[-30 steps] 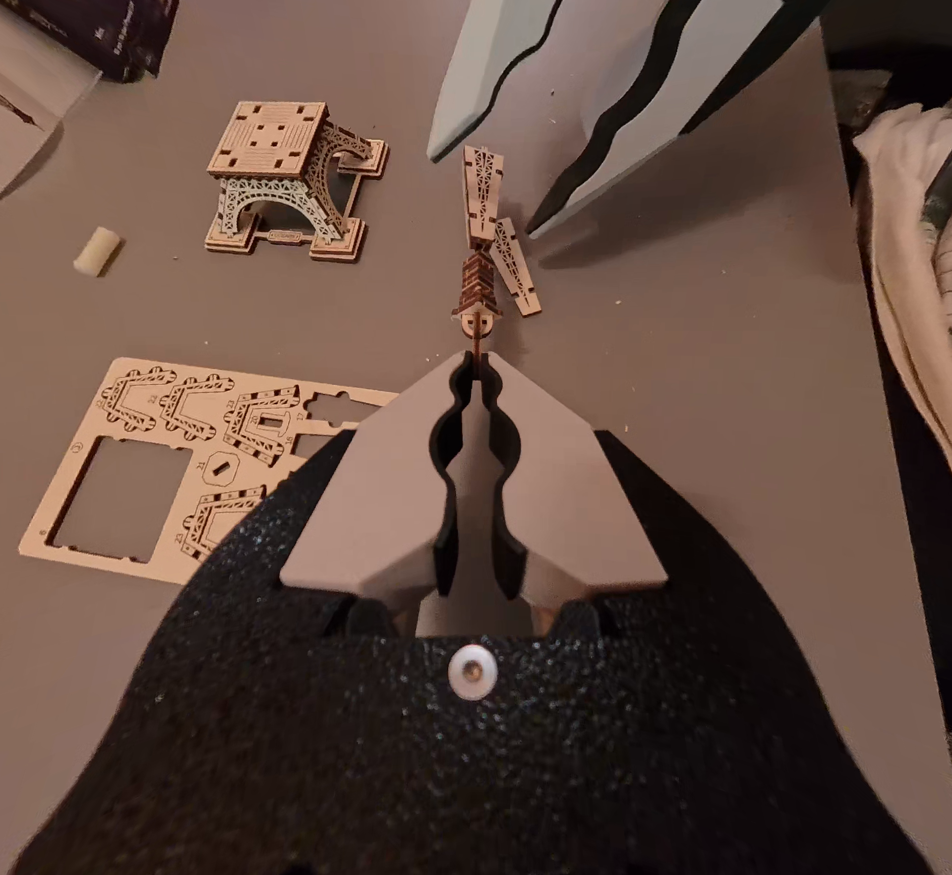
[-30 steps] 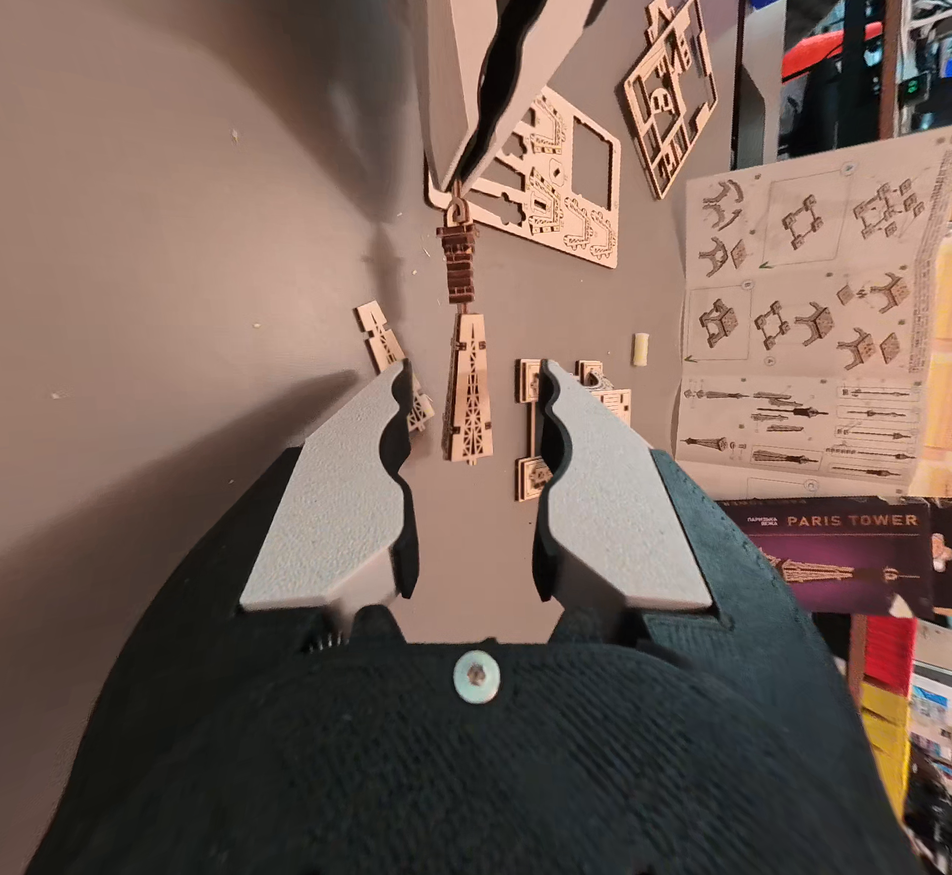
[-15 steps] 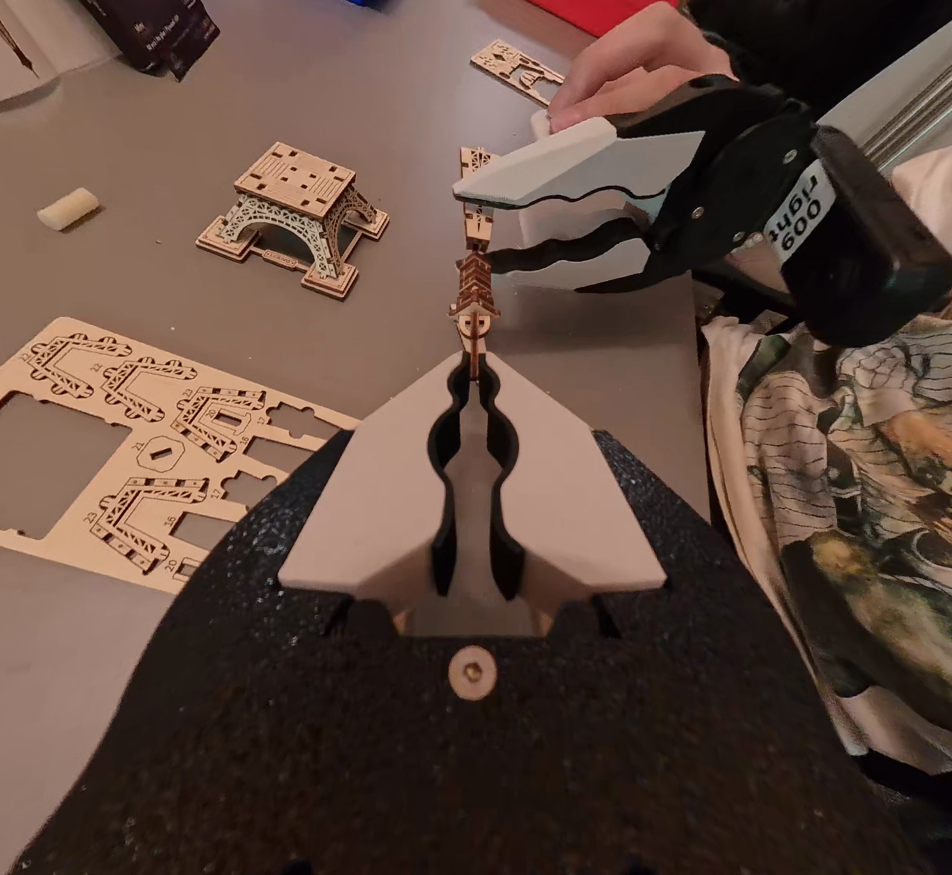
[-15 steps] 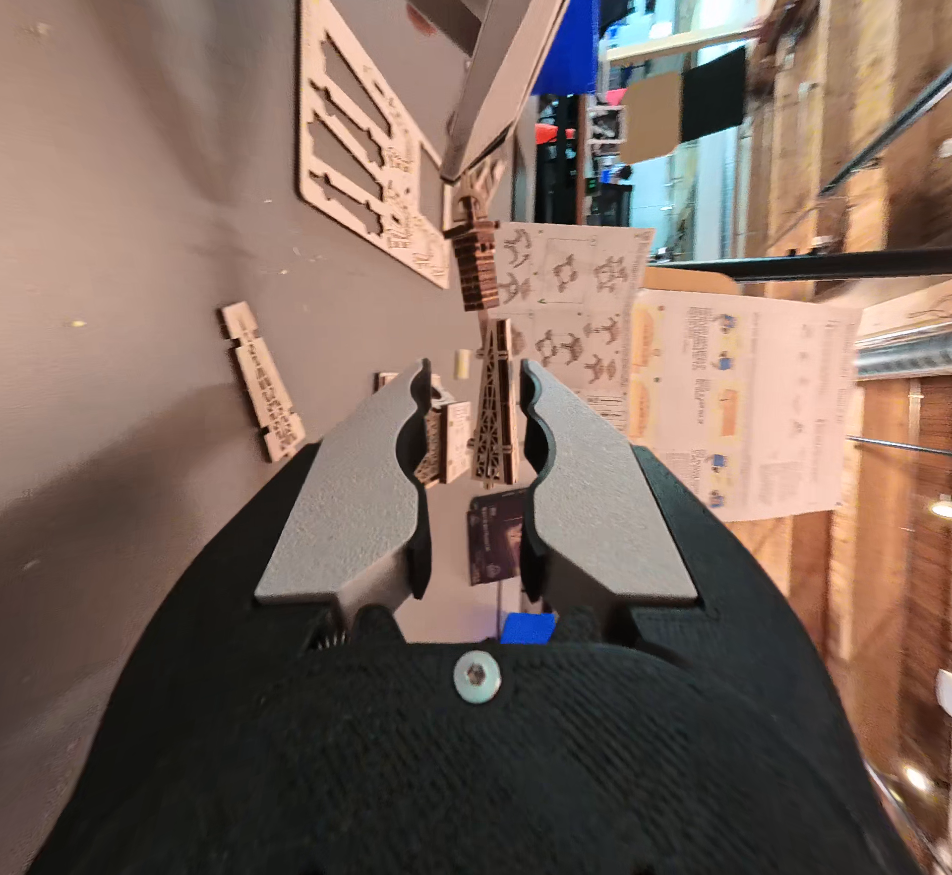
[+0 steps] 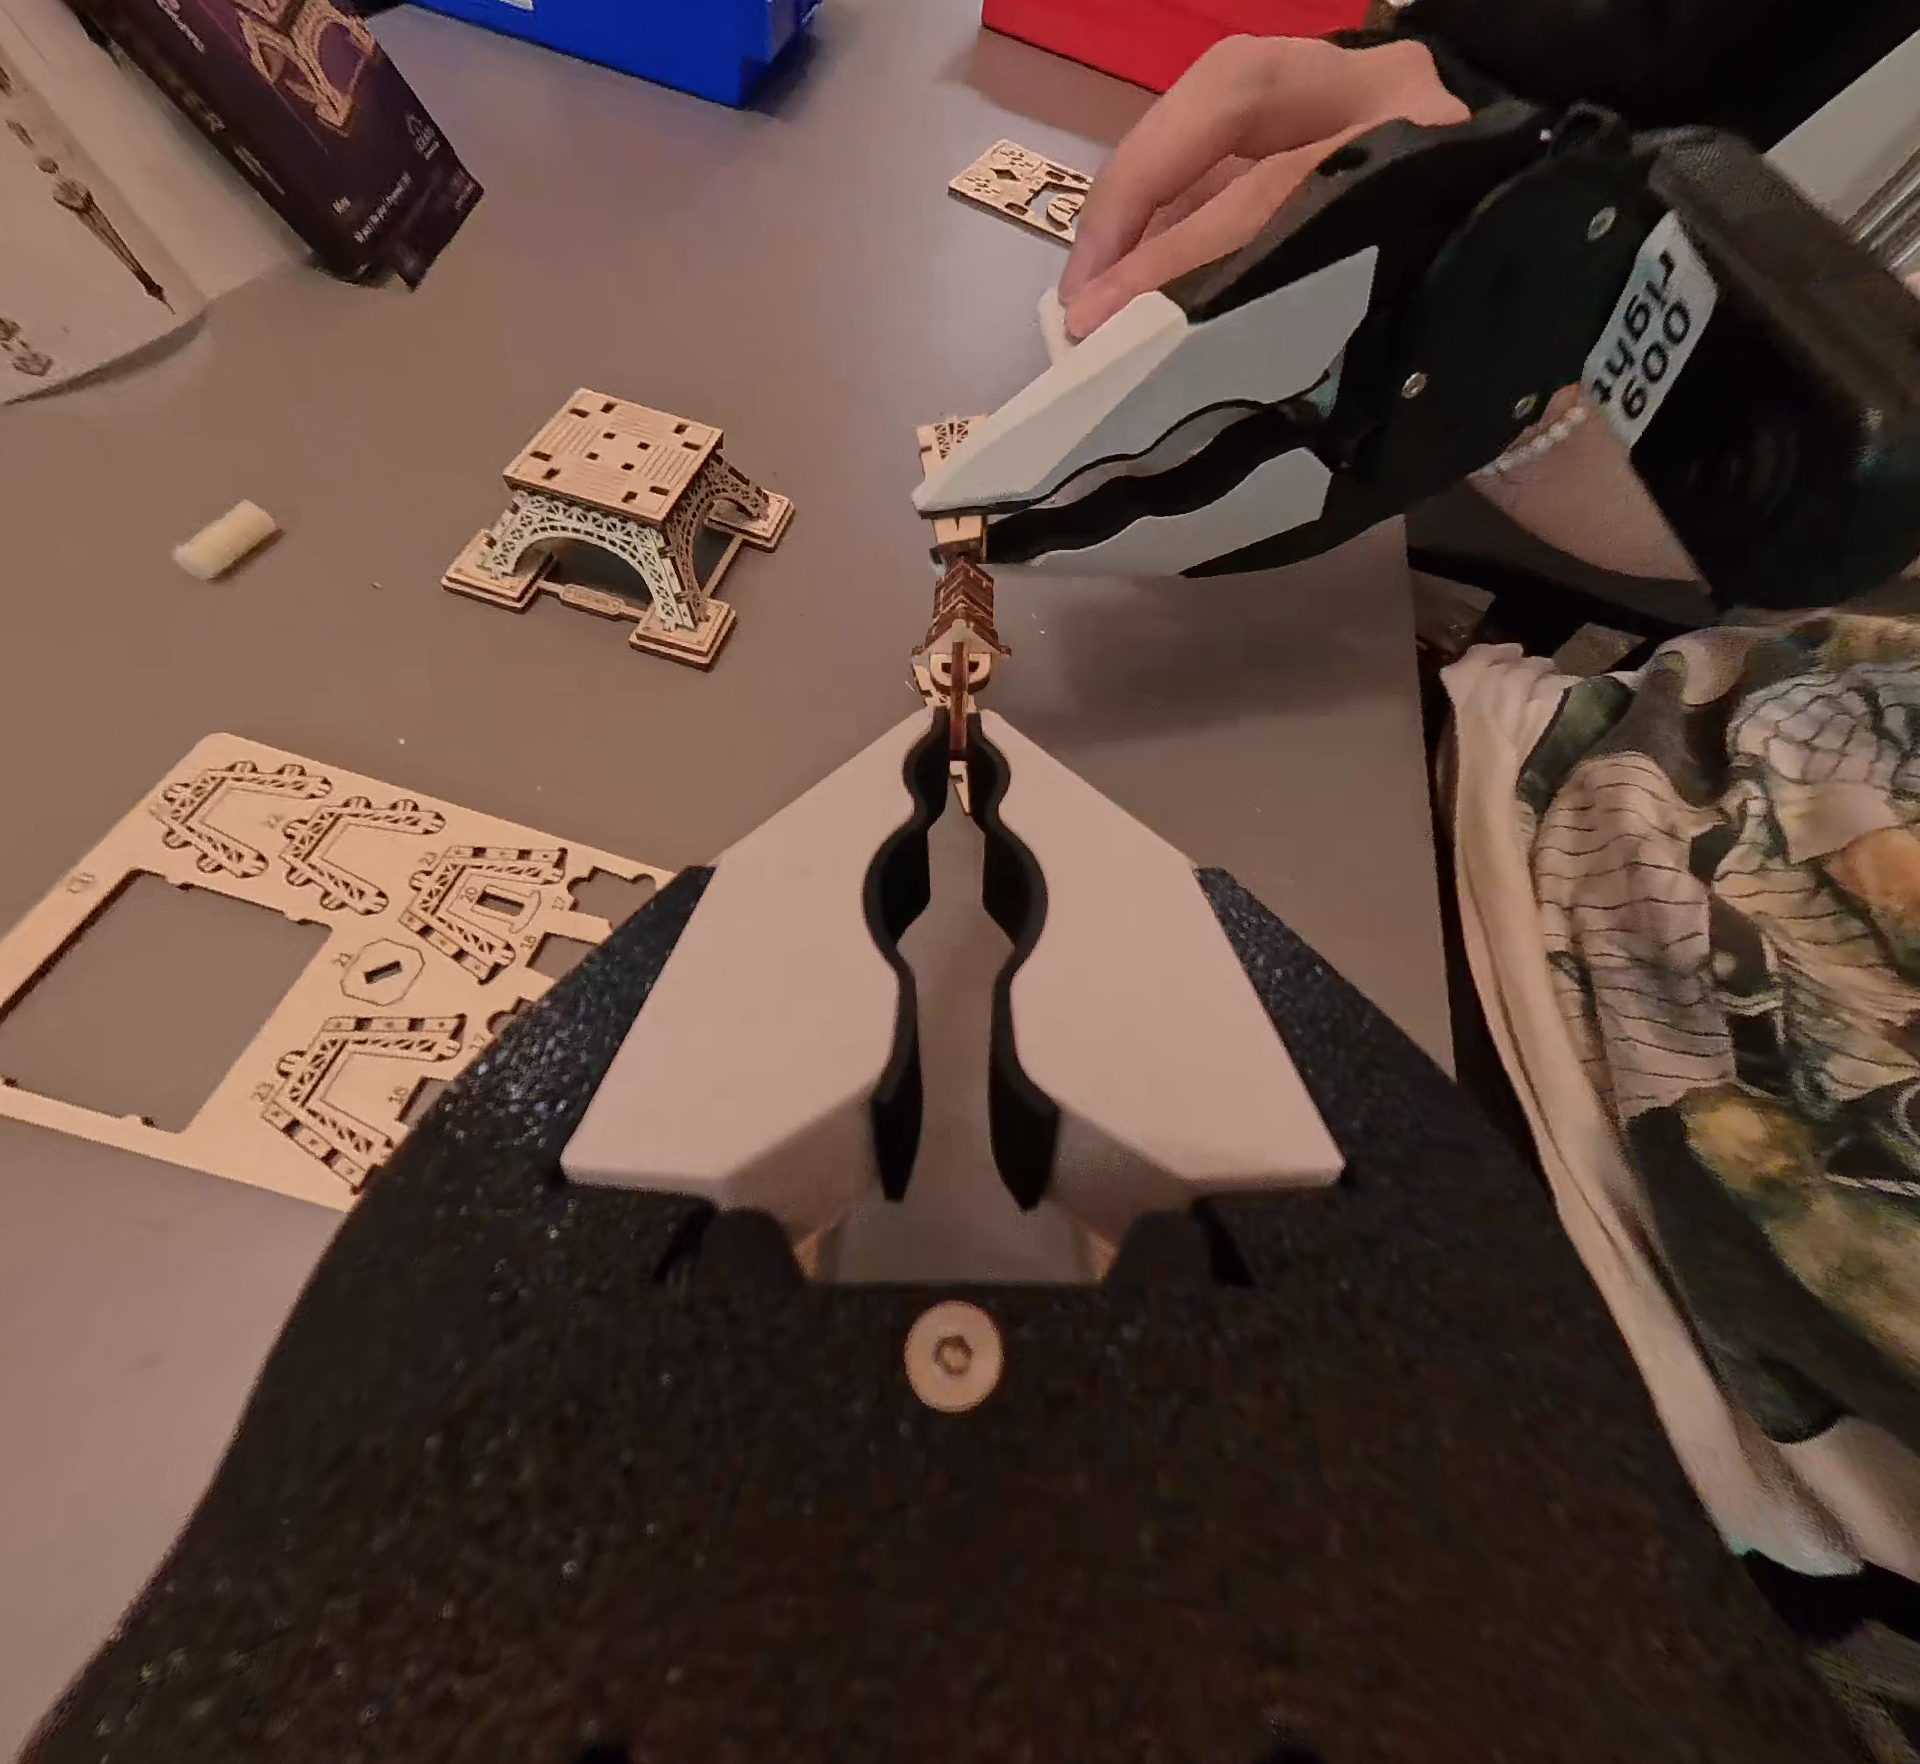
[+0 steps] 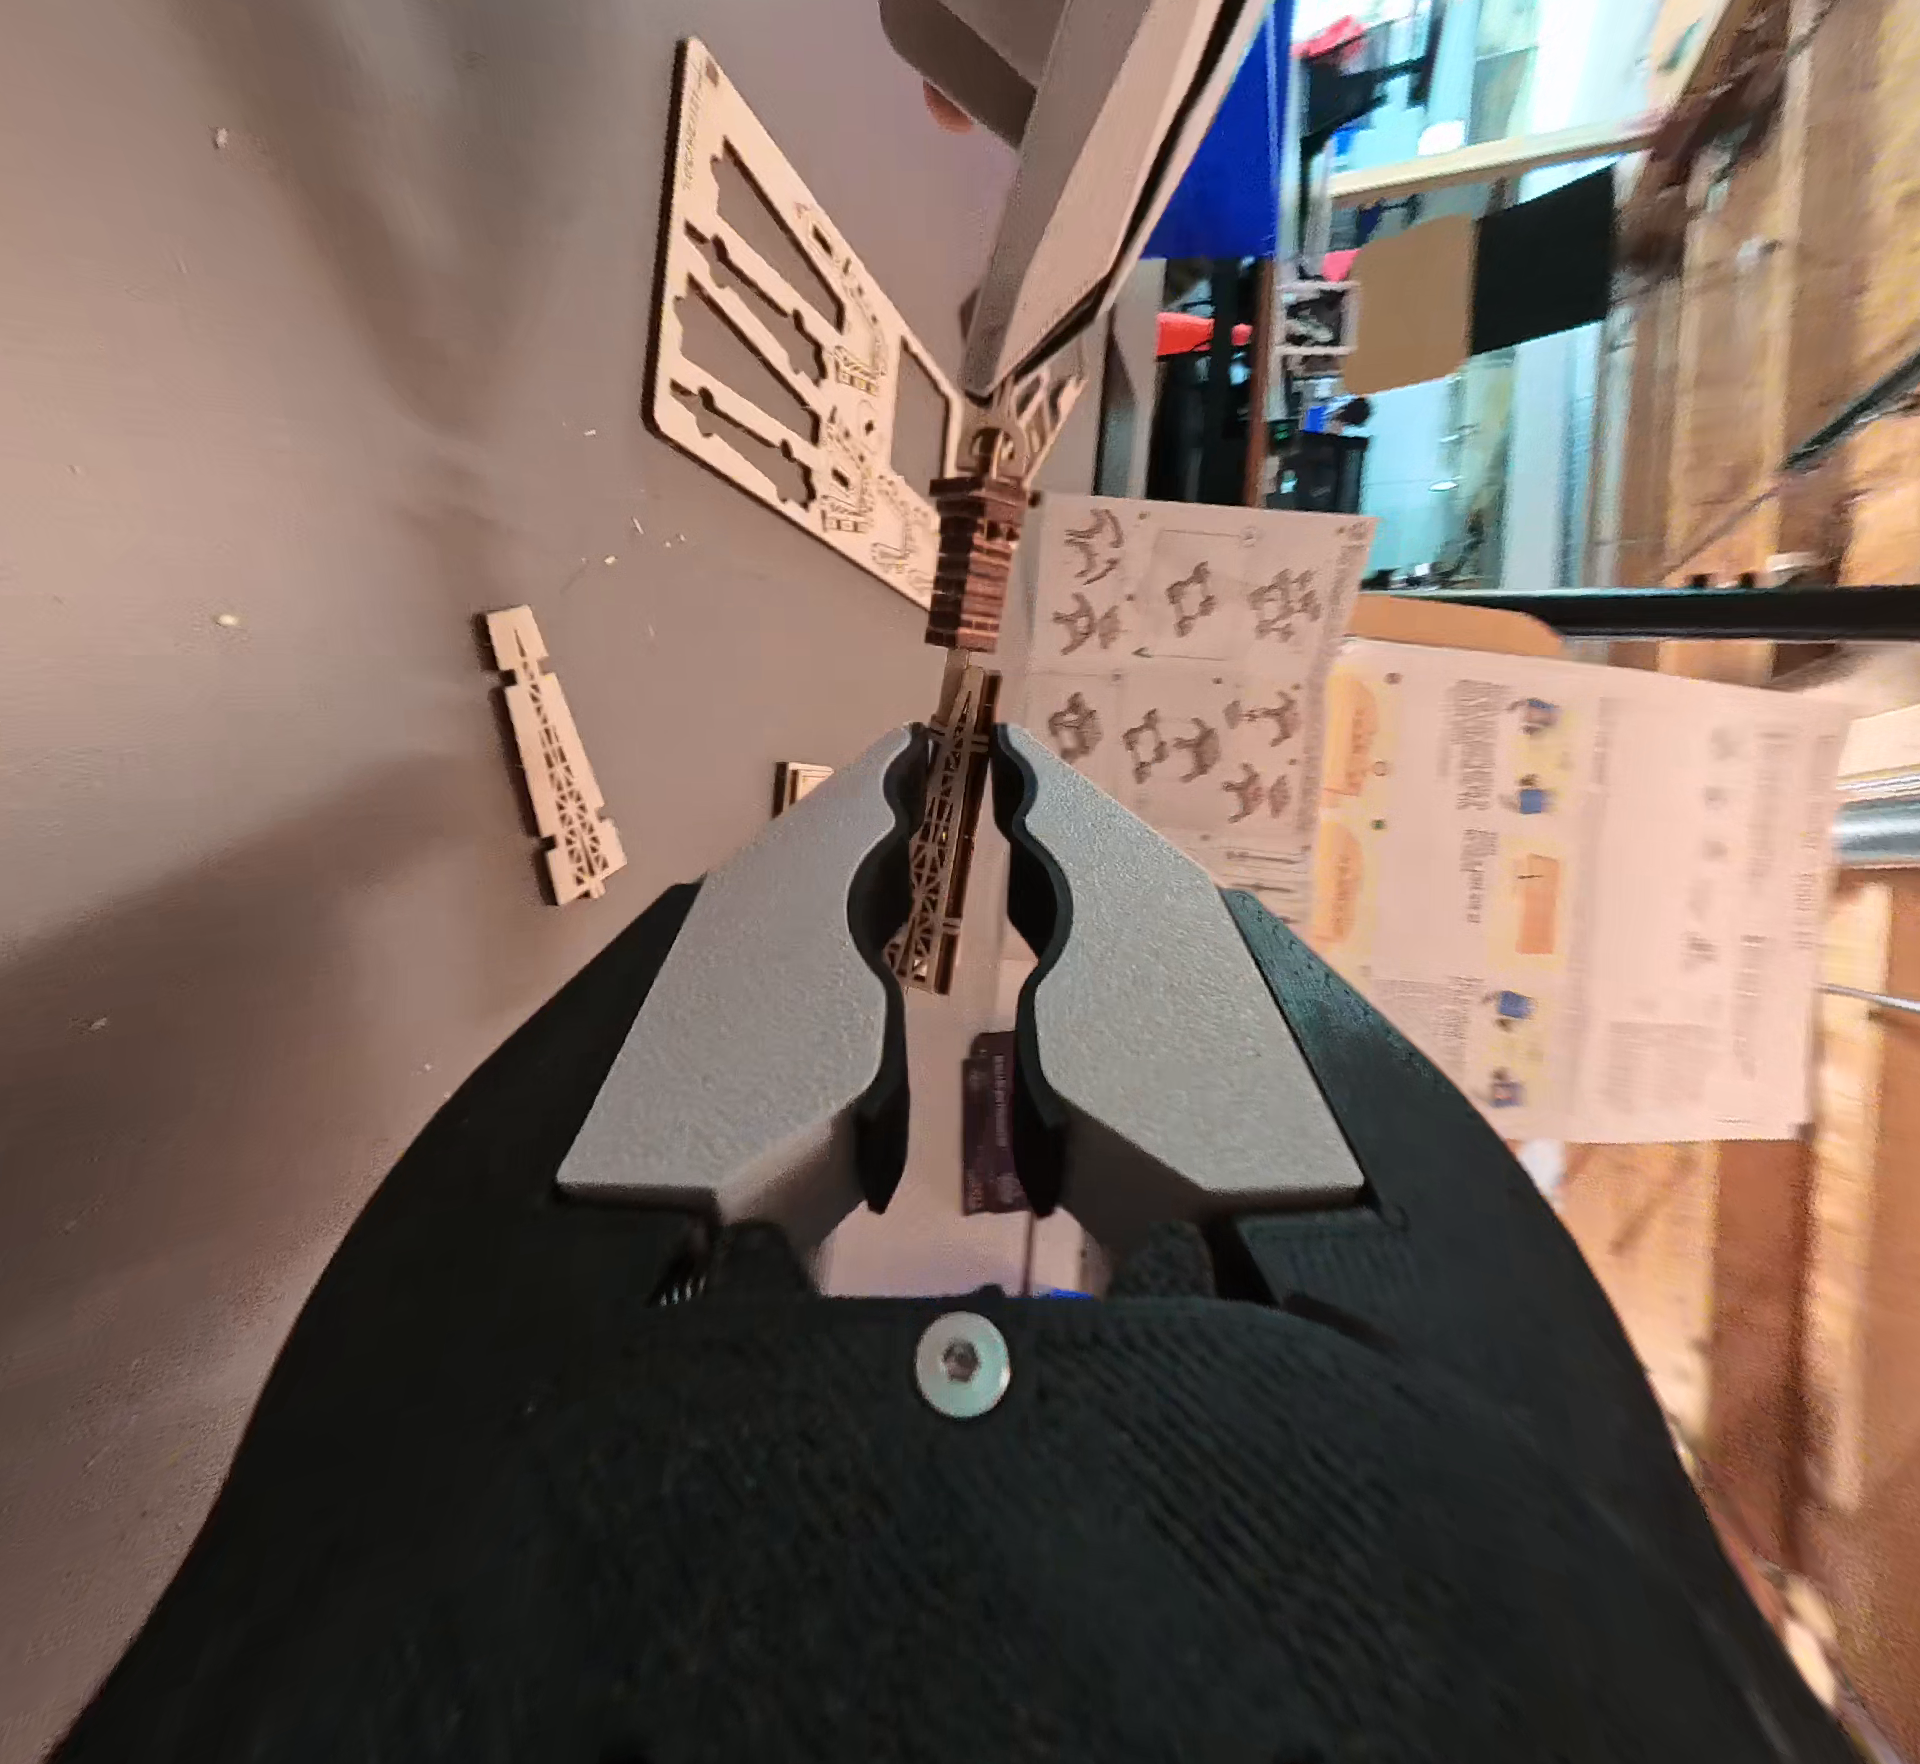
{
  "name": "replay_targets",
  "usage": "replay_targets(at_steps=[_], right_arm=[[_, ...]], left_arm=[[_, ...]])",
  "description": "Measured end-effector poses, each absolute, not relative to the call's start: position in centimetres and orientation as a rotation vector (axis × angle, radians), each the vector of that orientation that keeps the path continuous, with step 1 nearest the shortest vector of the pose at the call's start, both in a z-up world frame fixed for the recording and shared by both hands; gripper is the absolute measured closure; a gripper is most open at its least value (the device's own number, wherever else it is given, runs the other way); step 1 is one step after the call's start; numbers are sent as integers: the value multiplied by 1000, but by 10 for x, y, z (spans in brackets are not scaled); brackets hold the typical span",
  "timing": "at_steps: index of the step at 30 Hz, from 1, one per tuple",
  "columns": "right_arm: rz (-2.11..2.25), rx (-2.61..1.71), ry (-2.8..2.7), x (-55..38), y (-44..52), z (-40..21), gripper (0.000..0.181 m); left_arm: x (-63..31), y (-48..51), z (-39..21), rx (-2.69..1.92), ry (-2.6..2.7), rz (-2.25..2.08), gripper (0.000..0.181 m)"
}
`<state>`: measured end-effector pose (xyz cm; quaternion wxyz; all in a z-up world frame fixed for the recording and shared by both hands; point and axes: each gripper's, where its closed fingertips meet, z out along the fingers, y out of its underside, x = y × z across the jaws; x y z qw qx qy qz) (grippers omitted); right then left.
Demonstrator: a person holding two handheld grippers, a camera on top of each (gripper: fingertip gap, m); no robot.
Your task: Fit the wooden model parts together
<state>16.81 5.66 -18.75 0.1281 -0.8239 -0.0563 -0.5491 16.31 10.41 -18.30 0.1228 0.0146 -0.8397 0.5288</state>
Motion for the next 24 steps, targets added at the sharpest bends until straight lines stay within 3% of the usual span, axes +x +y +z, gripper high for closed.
replay_targets(at_steps=[9, 16, 24], right_arm=[[-1379, -2423, -36, 169, 57, -190, 172], [-974, -2478, 120, 149, 58, -202, 172], [-795, -2479, 131, 134, 58, -206, 172]], left_arm=[[164, 102, -175, -60, -2552, 1623, 180], [150, 98, -178, -501, -2706, 1718, 178], [137, 95, -176, -530, -2604, 1706, 180]])
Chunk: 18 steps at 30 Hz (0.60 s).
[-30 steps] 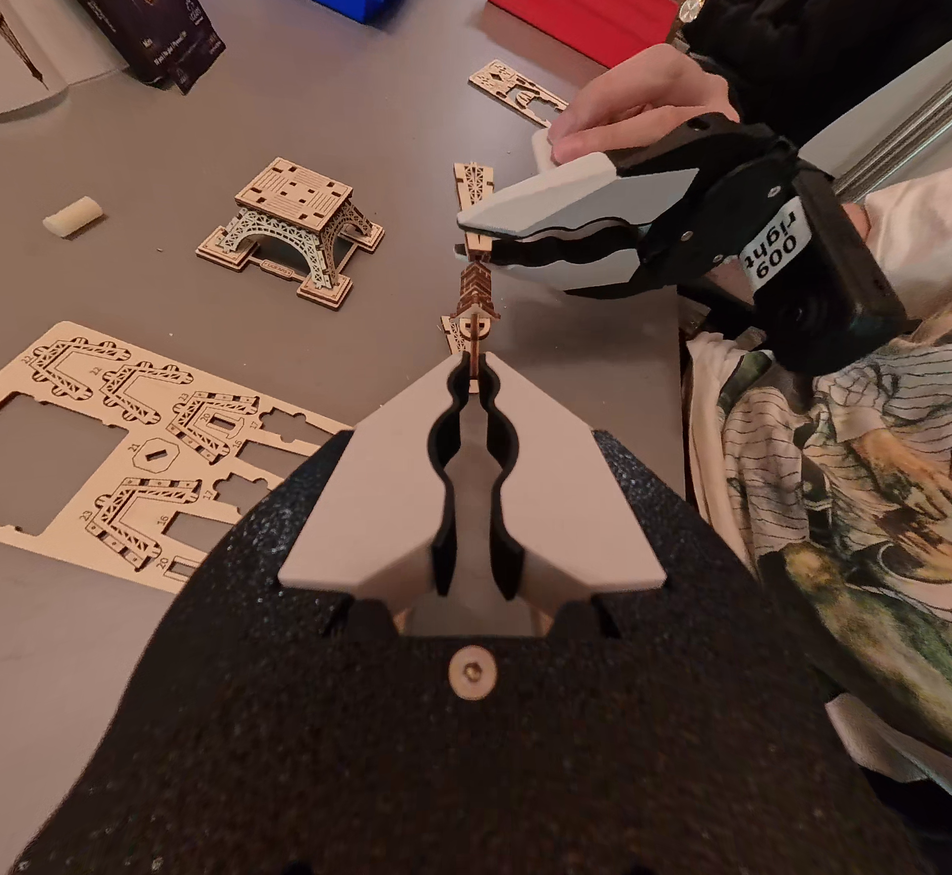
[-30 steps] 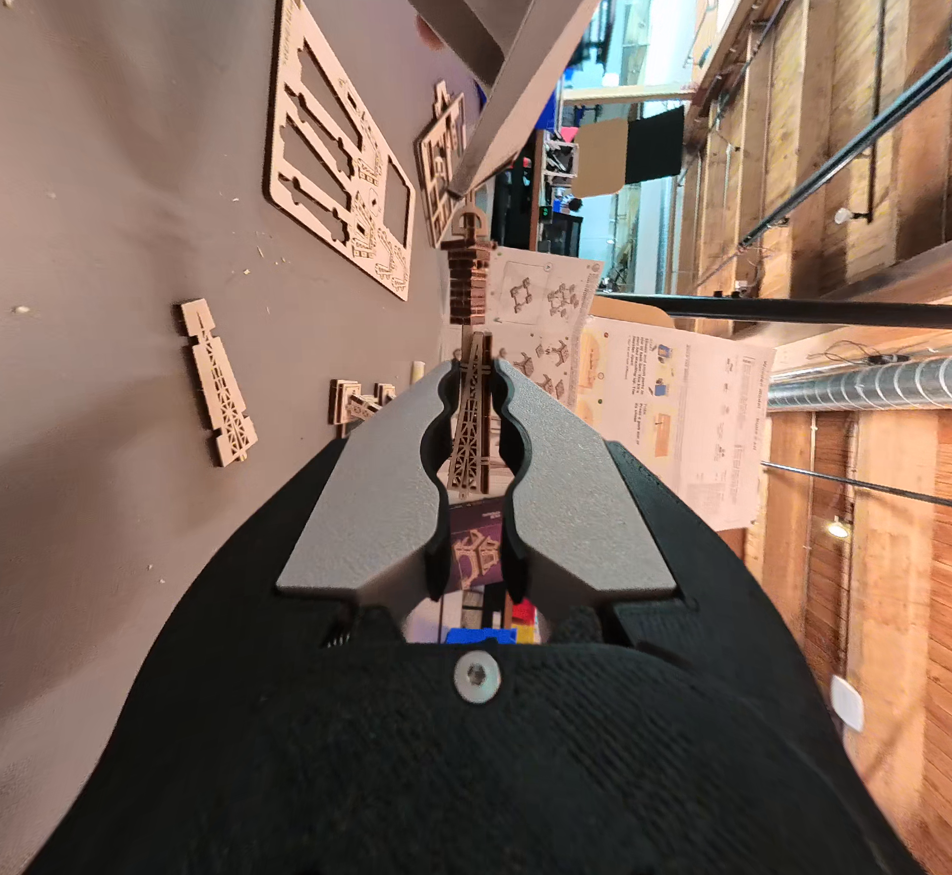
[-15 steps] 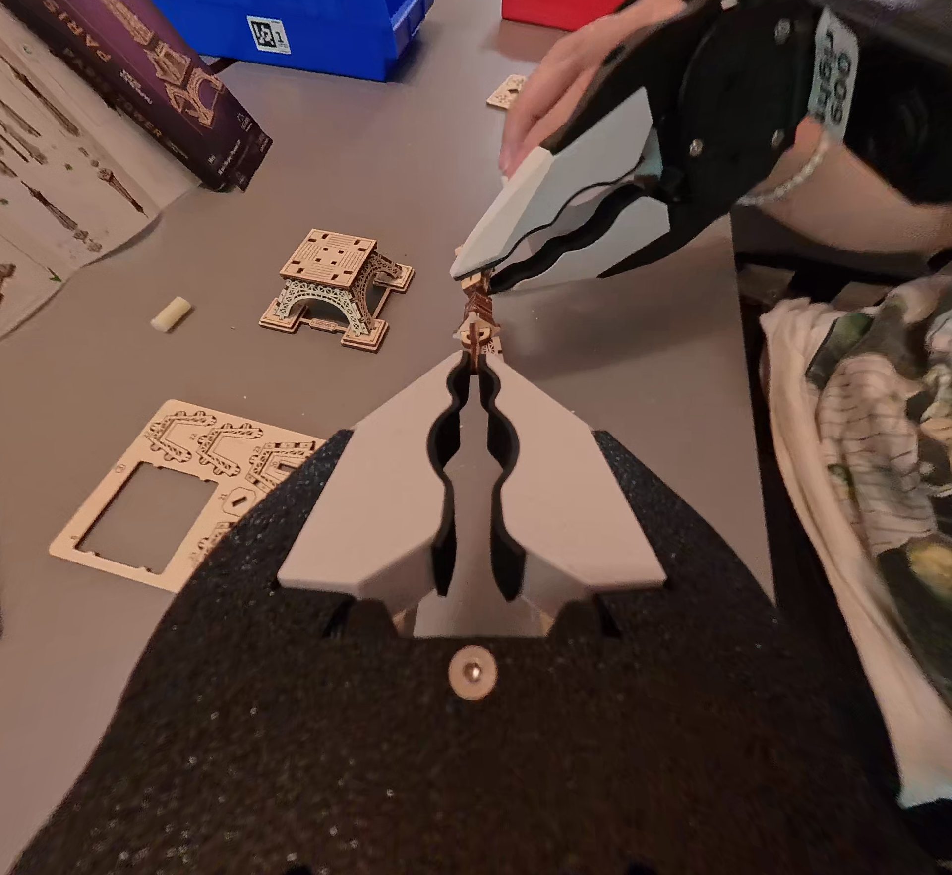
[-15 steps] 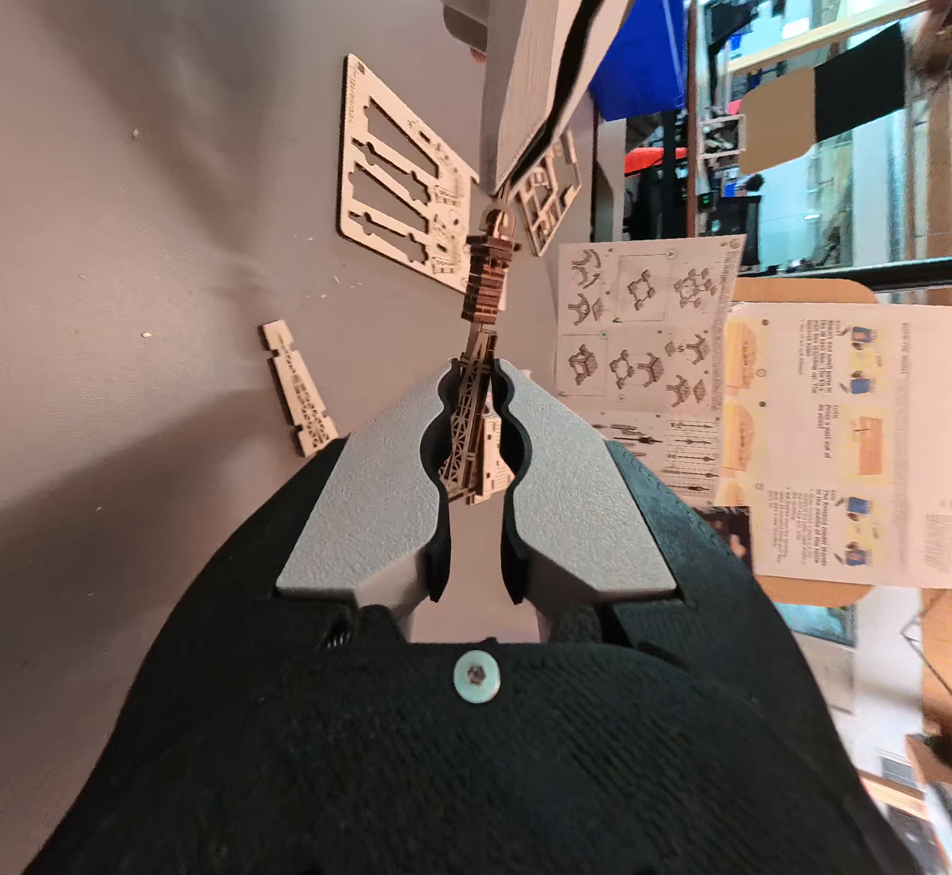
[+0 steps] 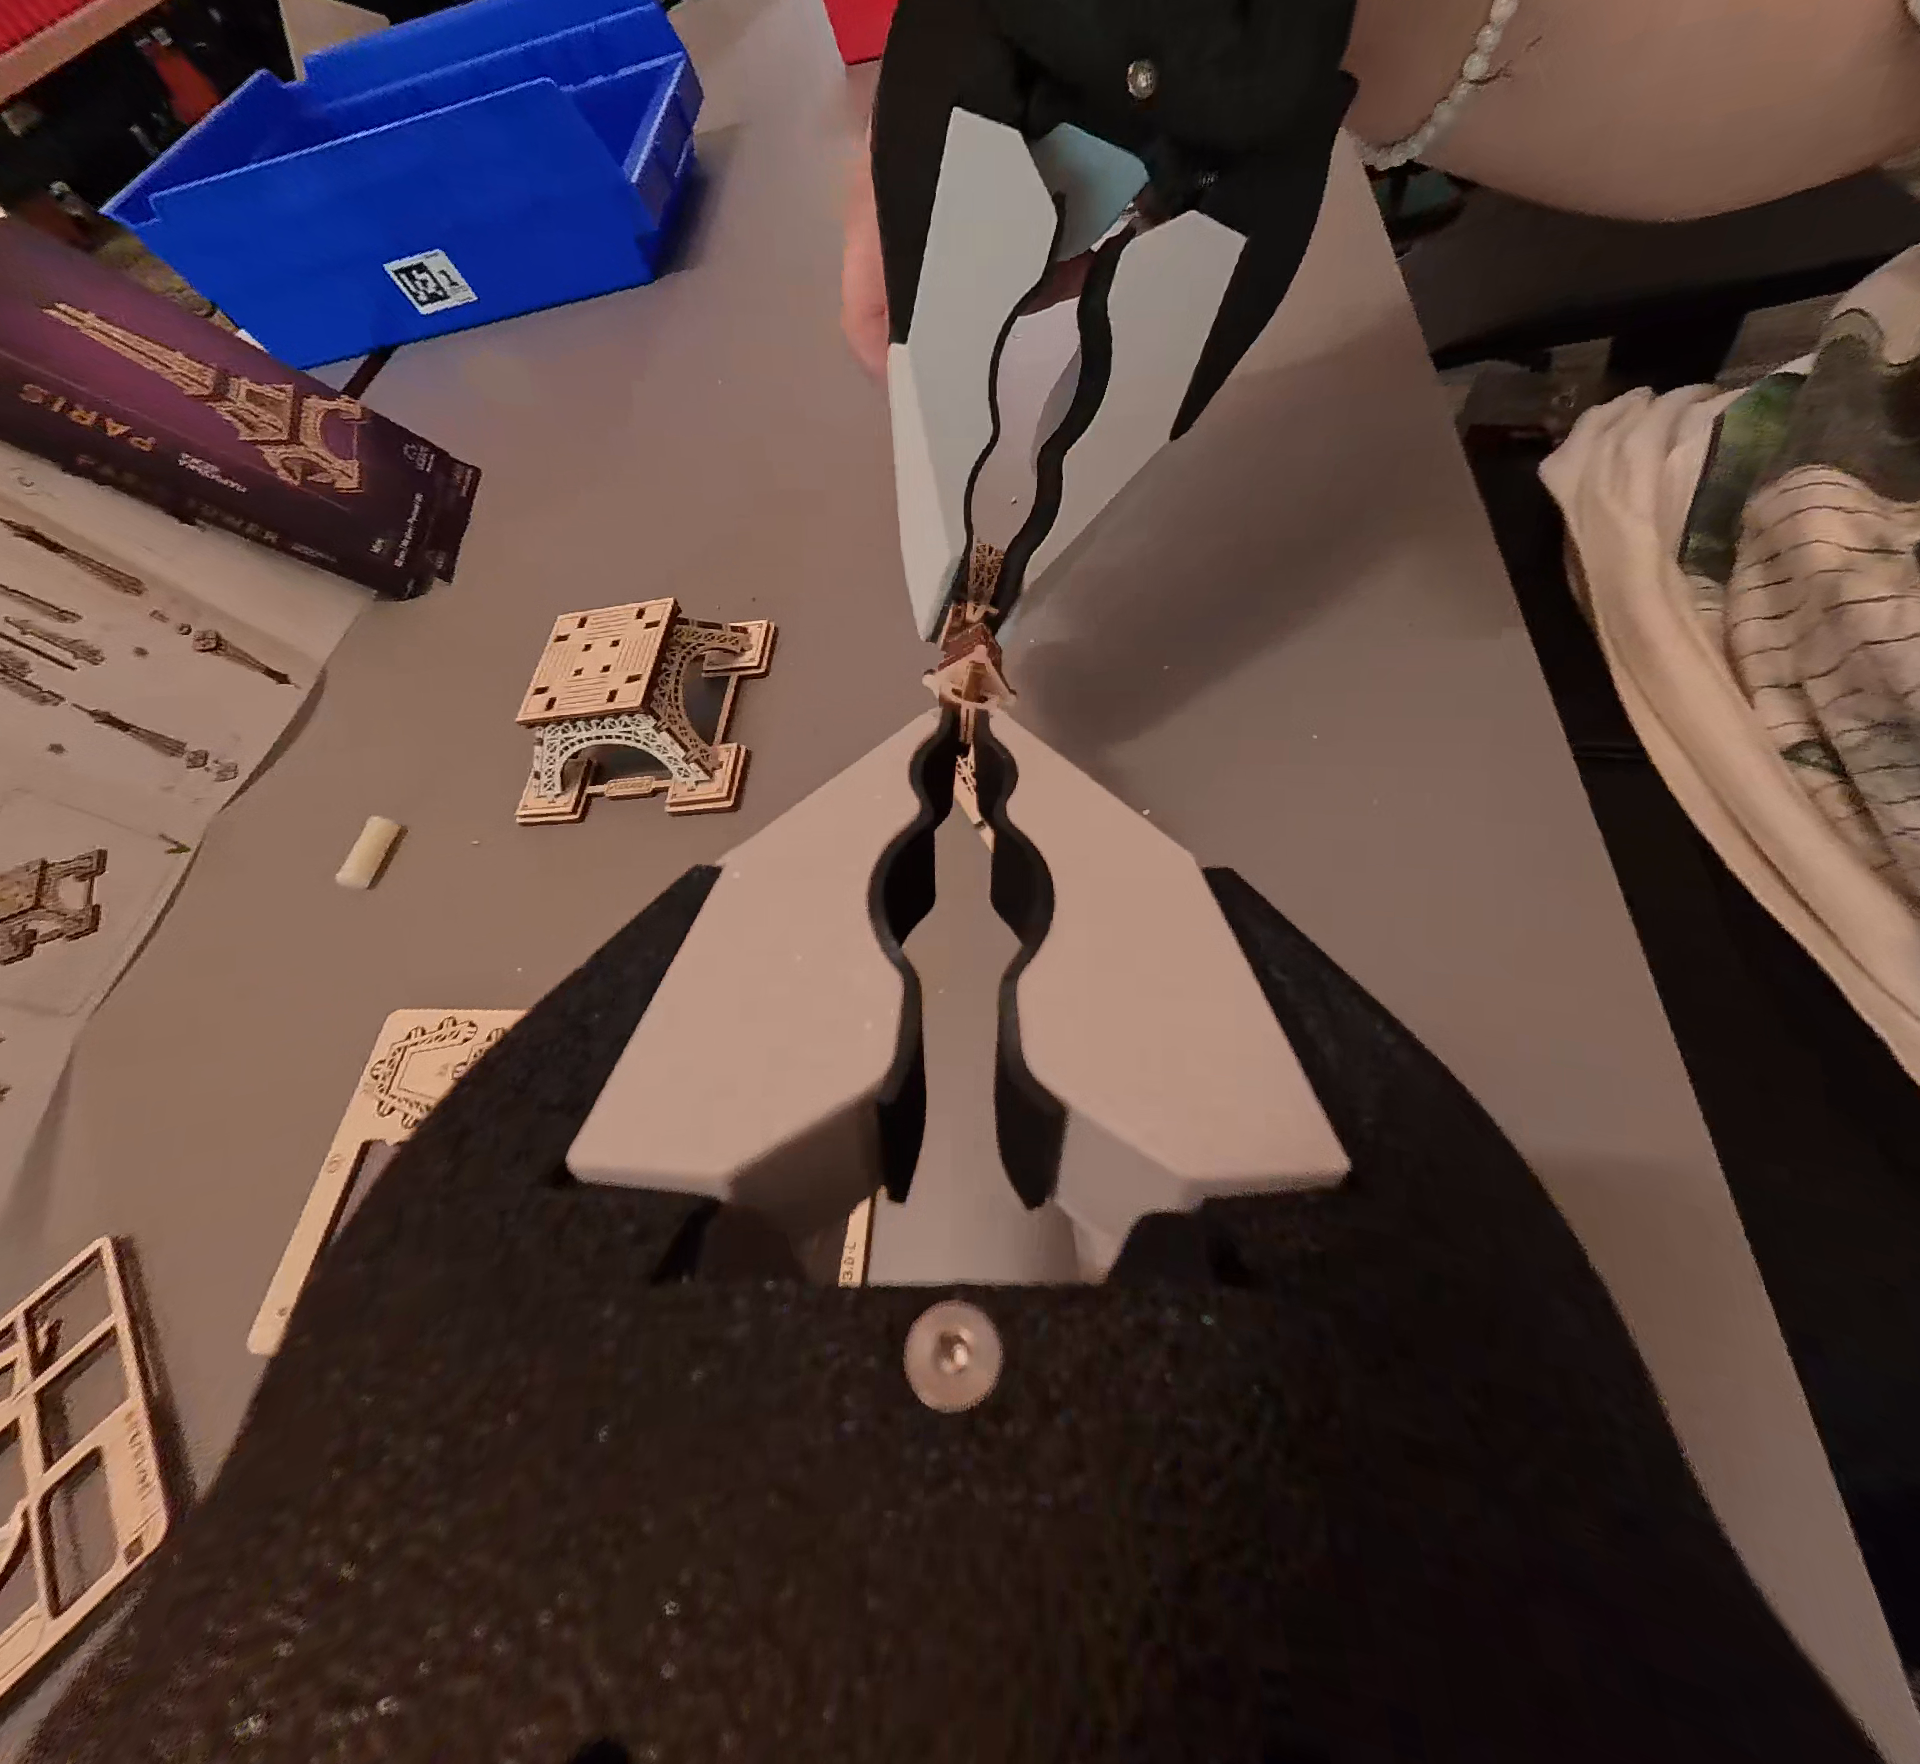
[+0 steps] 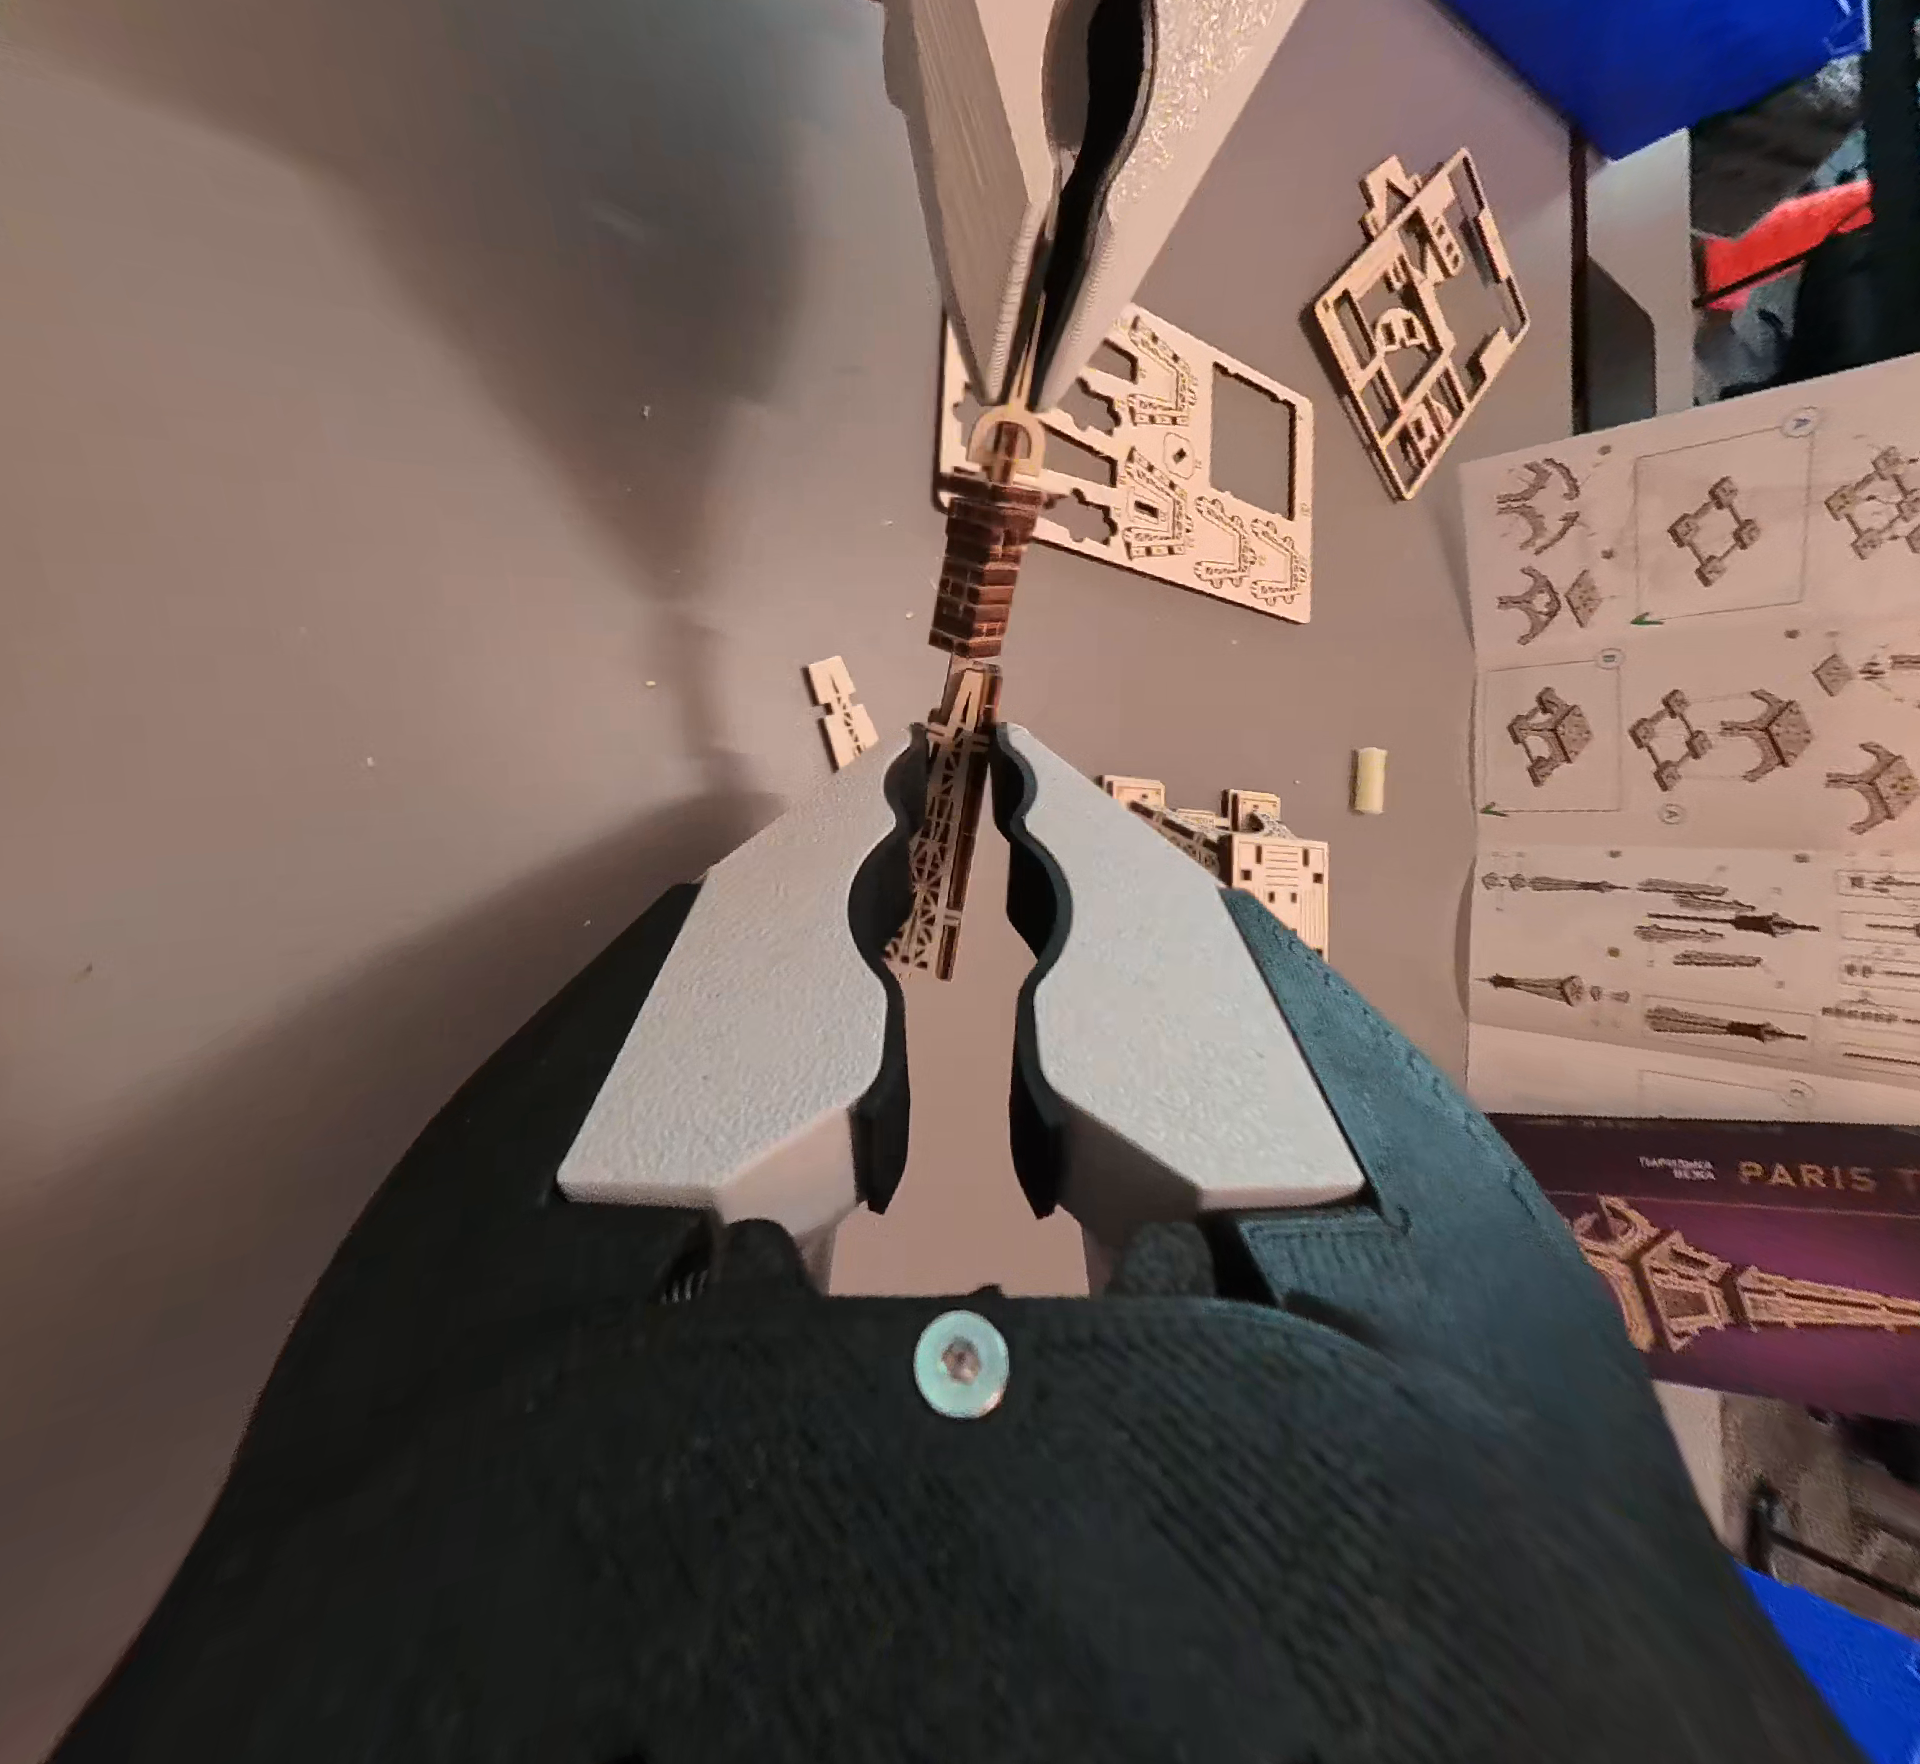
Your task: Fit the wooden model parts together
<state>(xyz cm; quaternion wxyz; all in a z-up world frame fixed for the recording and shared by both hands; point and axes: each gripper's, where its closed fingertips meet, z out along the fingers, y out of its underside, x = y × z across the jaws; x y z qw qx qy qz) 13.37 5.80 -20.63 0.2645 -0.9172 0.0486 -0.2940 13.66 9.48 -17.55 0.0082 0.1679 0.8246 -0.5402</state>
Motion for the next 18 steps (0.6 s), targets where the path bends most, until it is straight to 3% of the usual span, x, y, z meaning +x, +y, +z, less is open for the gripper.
replay_targets(at_steps=[18], right_arm=[[-724, -2331, 357, 141, 54, -193, 172]], left_arm=[[149, 85, -155, 309, 2515, -1880, 180]])
